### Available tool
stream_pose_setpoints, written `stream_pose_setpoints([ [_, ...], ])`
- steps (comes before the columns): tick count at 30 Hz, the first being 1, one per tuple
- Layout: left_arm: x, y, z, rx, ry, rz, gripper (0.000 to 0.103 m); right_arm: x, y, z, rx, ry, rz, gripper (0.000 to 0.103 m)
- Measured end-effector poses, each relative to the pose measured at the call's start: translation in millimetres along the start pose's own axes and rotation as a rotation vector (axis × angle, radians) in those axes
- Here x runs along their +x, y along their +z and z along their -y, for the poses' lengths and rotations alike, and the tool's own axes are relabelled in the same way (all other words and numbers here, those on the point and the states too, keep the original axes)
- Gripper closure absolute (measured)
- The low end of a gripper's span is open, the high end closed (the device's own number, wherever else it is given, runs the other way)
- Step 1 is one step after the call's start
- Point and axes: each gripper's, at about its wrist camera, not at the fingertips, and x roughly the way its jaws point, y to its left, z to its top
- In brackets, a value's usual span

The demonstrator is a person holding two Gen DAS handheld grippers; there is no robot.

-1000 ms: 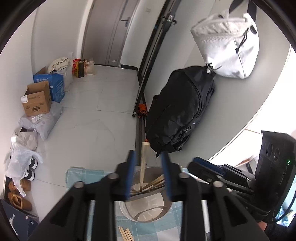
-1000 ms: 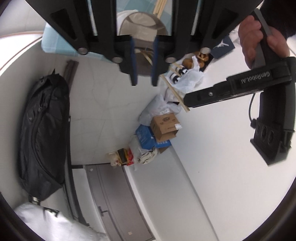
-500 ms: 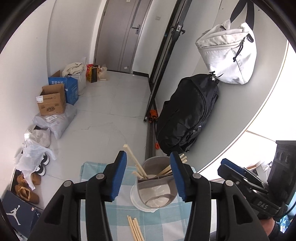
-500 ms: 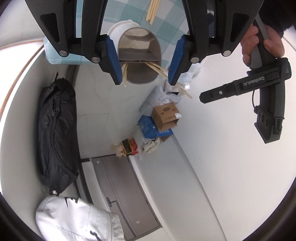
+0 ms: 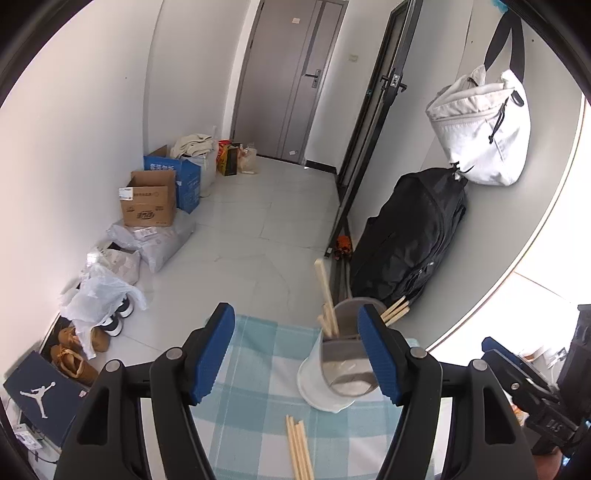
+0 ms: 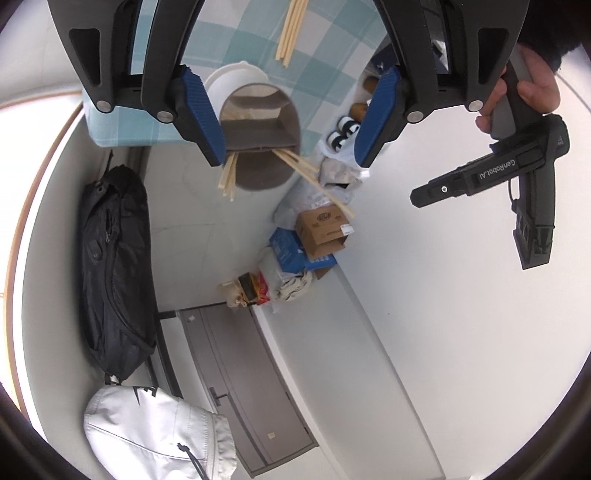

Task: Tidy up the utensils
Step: 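Open both tools to release the chopsticks into the holder compartments, then move both open tools back down to the remaining chopsticks on the cloth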

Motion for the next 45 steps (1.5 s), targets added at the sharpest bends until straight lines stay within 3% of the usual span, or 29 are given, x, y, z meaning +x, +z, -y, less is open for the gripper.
stream_pose_setpoints([
  [7, -1, -25, -8, 0.006, 0.03, -0.016, 0.037, 2, -28, -12, -0.024, -0.001, -0.017, 0.018],
  [11, 4, -43, -17, -0.019, 0.038, -0.027, 0.025, 9, -48, -12, -0.014, -0.009, -0.058, 0.018],
  [22, 31, -93, -38, -0.047, 0.083, -0.083, 0.025, 44, -113, -4, -0.02, -0.029, -0.209, 0.019],
  [25, 38, -104, -40, -0.044, 0.096, -0.081, 0.025, 55, -128, 0, -0.018, -0.032, -0.243, 0.025],
  [28, 49, -118, -45, -0.04, 0.108, -0.099, 0.025, 70, -140, 5, -0.003, -0.034, -0.3, 0.04],
  [29, 53, -123, -45, -0.018, 0.143, -0.099, 0.025, 75, -144, 7, 0.005, -0.034, -0.319, 0.046],
  [32, 64, -130, -49, 0.035, 0.185, -0.119, 0.025, 91, -154, 11, 0.024, -0.042, -0.378, 0.051],
  [40, 71, -130, -63, -0.026, 0.186, -0.155, 0.025, 139, -164, 7, -0.03, -0.095, -0.512, 0.068],
  [41, 71, -130, -66, -0.04, 0.179, -0.166, 0.025, 147, -164, 5, -0.041, -0.098, -0.537, 0.075],
  [45, 69, -131, -72, -0.063, 0.207, -0.161, 0.025, 172, -167, -6, -0.114, -0.133, -0.602, 0.077],
])
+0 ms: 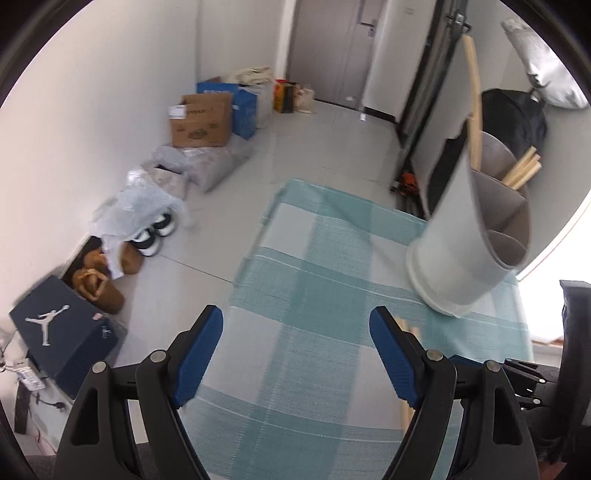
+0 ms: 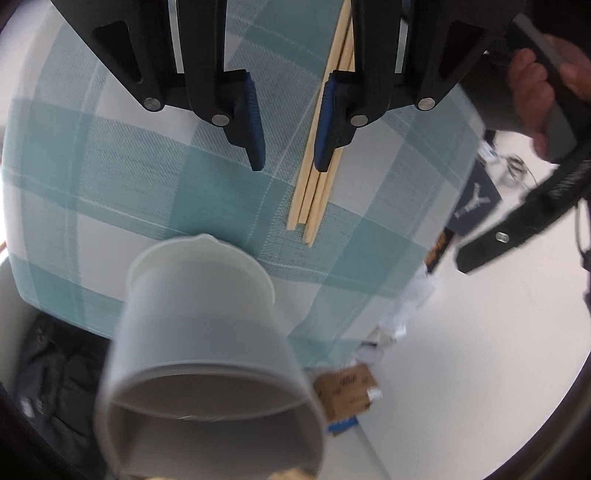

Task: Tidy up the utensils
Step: 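Move both open tools back down to the remaining chopsticks on the cloth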

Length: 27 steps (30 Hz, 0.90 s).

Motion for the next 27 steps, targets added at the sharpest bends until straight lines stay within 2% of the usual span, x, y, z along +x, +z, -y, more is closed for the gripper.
stream_pose_setpoints([
  [4, -1, 0, -7, -0.026, -0.002, -0.007, 0.025, 12, 9, -8, -0.043, -0.063, -0.032, 0.082],
  [13, 4, 4, -24, -0.101, -0.037, -0.048, 0.025, 18, 23, -33, -0.155, -0.205, -0.093, 0.083],
  [16, 2, 4, -26, -0.111, -0.043, -0.051, 0.025, 22, 31, -35, -0.15, -0.226, -0.115, 0.084],
  [19, -3, 5, -29, -0.116, -0.046, -0.041, 0.025, 27, 34, -30, -0.129, -0.253, -0.16, 0.088],
  [27, 0, 5, -42, -0.169, -0.079, -0.075, 0.025, 28, 36, -33, -0.108, -0.27, -0.154, 0.088],
])
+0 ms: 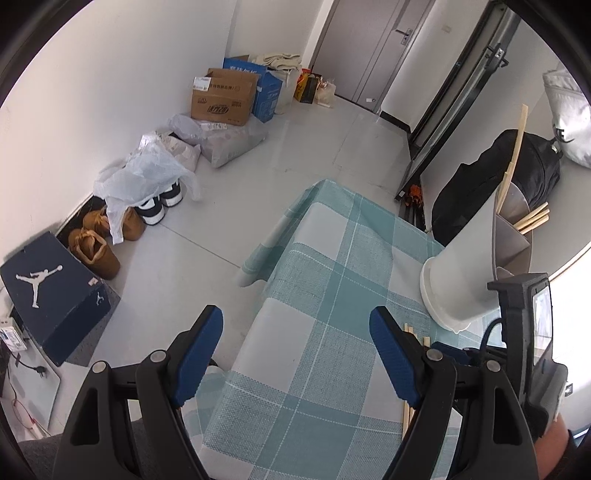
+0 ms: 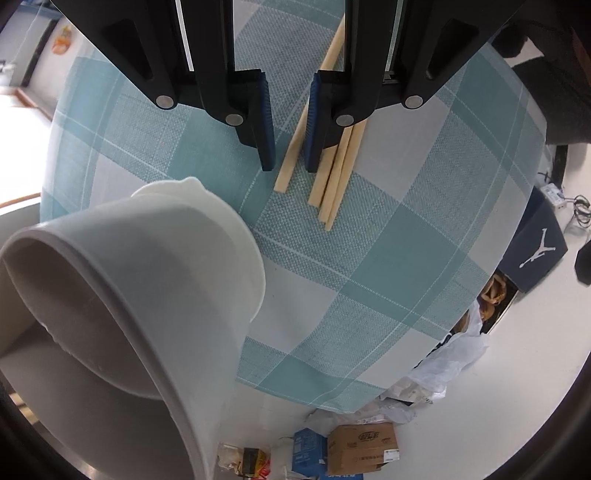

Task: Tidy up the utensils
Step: 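Move both open tools back down to the remaining chopsticks on the cloth, then grasp a chopstick with the right tool while the left tool grasps another chopstick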

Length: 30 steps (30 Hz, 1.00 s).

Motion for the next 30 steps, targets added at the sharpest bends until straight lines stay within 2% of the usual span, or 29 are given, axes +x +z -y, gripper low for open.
stream_pose_setpoints([
  [3, 2, 1, -2, -0.014, -0.006, -0.012, 0.025, 2, 3, 0, 0.016, 0.004, 0.01, 0.089],
  [5, 4, 0, -4, -0.018, -0.007, -0.021, 0.025, 2, 3, -2, 0.031, 0.021, 0.021, 0.096],
  [9, 9, -2, -4, -0.003, -0.003, -0.048, 0.025, -2, -1, 4, 0.051, 0.048, 0.055, 0.097],
  [12, 15, -6, 1, 0.011, -0.017, -0.09, 0.025, -17, -6, 12, 0.087, 0.096, 0.126, 0.097],
  [16, 27, -15, 17, 0.058, -0.037, -0.163, 0.025, -48, -21, 37, 0.189, 0.219, 0.254, 0.097],
  [20, 35, -25, 41, 0.129, -0.065, -0.224, 0.025, -72, -45, 76, 0.344, 0.356, 0.369, 0.097],
  [25, 45, -39, 66, 0.227, -0.03, -0.273, 0.025, -71, -80, 131, 0.589, 0.533, 0.408, 0.097],
  [30, 54, -49, 75, 0.271, 0.032, -0.295, 0.025, -63, -106, 162, 0.68, 0.621, 0.418, 0.097],
])
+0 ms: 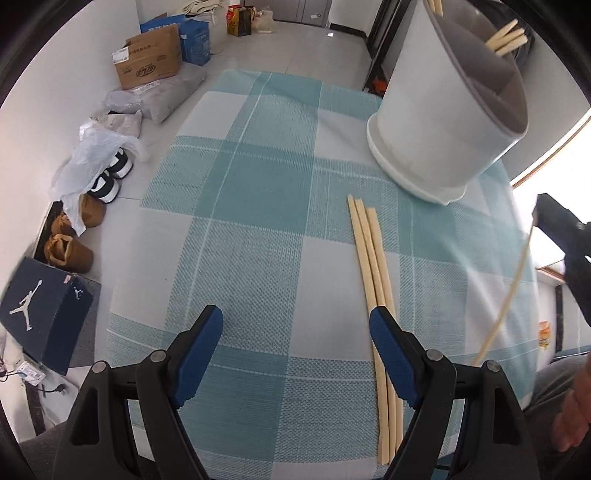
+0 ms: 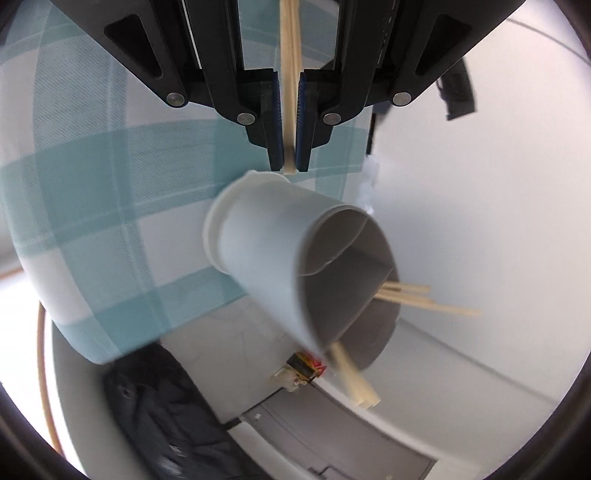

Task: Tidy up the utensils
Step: 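Grasp a chopstick with the right tool while the left tool grasps another chopstick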

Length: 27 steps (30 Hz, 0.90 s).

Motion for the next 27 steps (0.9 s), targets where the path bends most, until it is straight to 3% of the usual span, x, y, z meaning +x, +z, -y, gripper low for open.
stream_pose_setpoints([
  [9, 3, -3, 16, 0.069, 0.102, 0.035, 0.024, -25, 3, 17, 0.004, 0.1, 0.053, 0.097],
  [13, 5, 3, 18, 0.051, 0.114, 0.03, 0.024, -37, 0, 14, -0.032, 0.107, 0.076, 0.097],
  [21, 16, 17, 29, 0.11, 0.188, 0.004, 0.022, -44, 5, 5, -0.117, 0.076, 0.118, 0.097],
  [24, 17, 24, 33, 0.141, 0.209, 0.004, 0.026, -49, 5, 4, -0.135, 0.071, 0.126, 0.097],
  [27, 18, 28, 36, 0.162, 0.191, -0.004, 0.045, -52, 7, 7, -0.132, 0.07, 0.126, 0.097],
])
